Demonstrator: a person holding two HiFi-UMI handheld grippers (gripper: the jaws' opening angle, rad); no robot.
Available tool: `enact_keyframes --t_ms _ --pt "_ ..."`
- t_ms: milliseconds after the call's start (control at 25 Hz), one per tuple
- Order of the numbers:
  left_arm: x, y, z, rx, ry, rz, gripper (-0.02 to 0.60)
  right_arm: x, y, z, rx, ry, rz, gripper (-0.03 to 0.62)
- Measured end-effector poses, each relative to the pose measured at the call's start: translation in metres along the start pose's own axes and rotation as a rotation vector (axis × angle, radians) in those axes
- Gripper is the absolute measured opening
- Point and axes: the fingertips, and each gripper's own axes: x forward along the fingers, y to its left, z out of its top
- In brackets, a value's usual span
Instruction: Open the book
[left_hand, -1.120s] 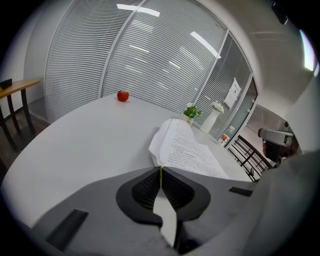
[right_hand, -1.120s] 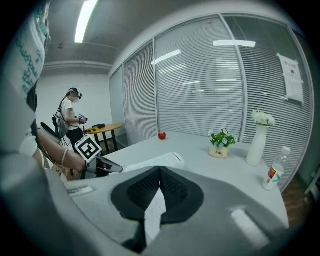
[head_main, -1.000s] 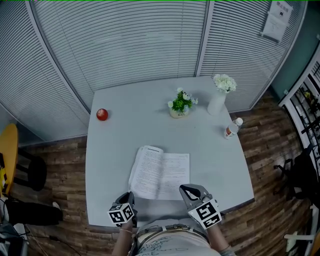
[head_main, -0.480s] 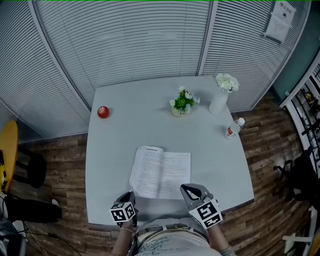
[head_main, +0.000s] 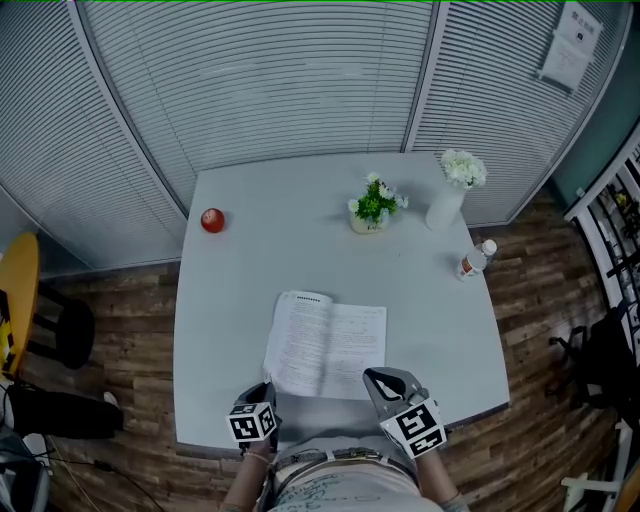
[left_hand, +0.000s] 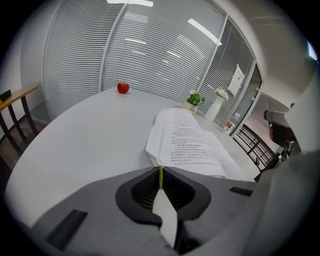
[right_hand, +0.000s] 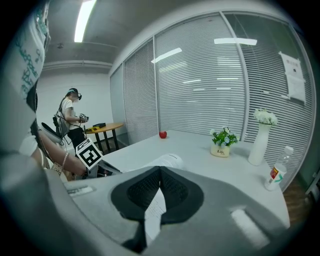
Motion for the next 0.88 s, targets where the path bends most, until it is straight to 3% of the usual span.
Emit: enact_keyframes --t_ms 880 --pt "0.016 0.002 -0.019 0.144 0.078 0.061 0.032 0.001 -0.003 0.000 0.002 -0.032 -0.019 0.003"
